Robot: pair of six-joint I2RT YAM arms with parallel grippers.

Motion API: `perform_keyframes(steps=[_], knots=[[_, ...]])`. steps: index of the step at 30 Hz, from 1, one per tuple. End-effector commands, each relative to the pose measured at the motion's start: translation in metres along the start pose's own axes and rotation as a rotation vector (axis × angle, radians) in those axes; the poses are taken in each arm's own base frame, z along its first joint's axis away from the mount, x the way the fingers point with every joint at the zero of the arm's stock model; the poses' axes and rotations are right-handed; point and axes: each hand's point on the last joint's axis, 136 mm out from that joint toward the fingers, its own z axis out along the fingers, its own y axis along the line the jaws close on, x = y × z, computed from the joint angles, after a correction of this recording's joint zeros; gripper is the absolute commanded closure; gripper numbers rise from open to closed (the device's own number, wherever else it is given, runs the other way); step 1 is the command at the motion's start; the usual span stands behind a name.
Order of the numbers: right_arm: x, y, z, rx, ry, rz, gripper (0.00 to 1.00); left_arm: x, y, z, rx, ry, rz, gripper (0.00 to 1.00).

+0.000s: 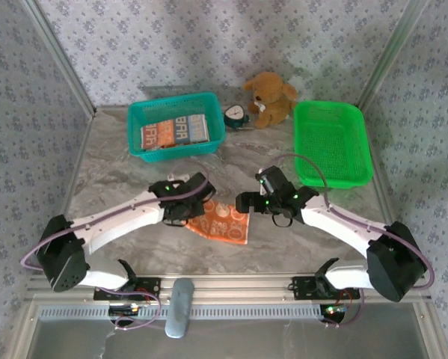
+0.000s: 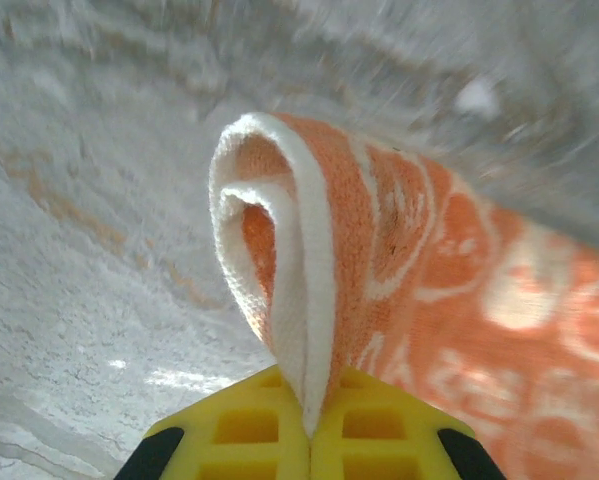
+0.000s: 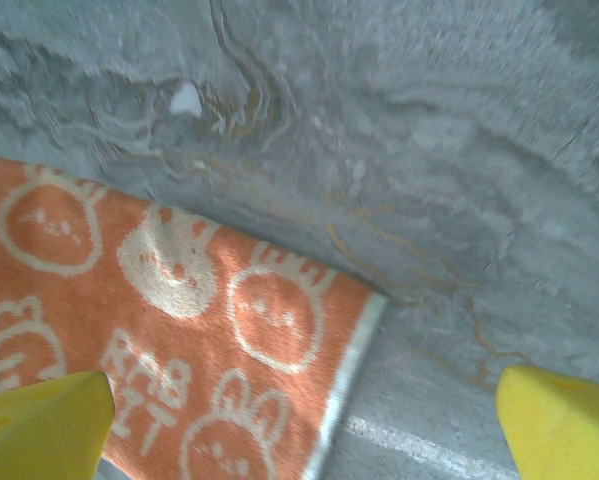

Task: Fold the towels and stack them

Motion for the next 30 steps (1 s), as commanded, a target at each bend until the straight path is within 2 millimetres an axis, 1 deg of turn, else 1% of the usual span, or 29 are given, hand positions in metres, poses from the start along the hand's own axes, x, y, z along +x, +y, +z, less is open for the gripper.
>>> perform_keyframes(steps=[1, 3, 9, 12, 16, 18, 19, 24, 28, 30], knots=[[-0.014, -0.002, -0.015, 0.013, -0.030, -0.003, 0.00, -0.025, 0.009, -0.035, -0.035, -0.035, 0.044, 1.00], [-0.022, -0.003, -0.018, 0.013, -0.050, 0.004, 0.00, -0.046, 0.000, -0.054, -0.012, -0.072, 0.040, 1.00], [-0.039, -0.004, -0.024, 0.017, -0.091, 0.007, 0.00, -0.103, -0.021, -0.095, 0.048, -0.142, 0.030, 1.00], [-0.042, -0.004, -0.025, 0.019, -0.095, 0.008, 0.00, -0.133, -0.030, -0.110, 0.081, -0.179, 0.031, 1.00], [-0.042, -0.006, -0.024, 0.022, -0.090, 0.010, 0.00, -0.171, -0.039, -0.123, 0.111, -0.227, 0.034, 1.00], [-0.043, -0.008, -0.024, 0.024, -0.086, 0.016, 0.00, -0.189, -0.044, -0.124, 0.116, -0.245, 0.047, 1.00], [-0.043, -0.009, -0.023, 0.025, -0.084, 0.018, 0.00, -0.202, -0.048, -0.131, 0.132, -0.271, 0.048, 1.00], [-0.043, -0.015, -0.022, 0.030, -0.074, 0.035, 0.00, -0.245, -0.058, -0.132, 0.150, -0.312, 0.072, 1.00], [-0.044, -0.020, -0.023, 0.036, -0.069, 0.049, 0.00, -0.278, -0.067, -0.122, 0.169, -0.335, 0.074, 1.00], [-0.042, -0.024, -0.023, 0.046, -0.057, 0.057, 0.00, -0.292, -0.076, -0.116, 0.198, -0.341, 0.087, 1.00]])
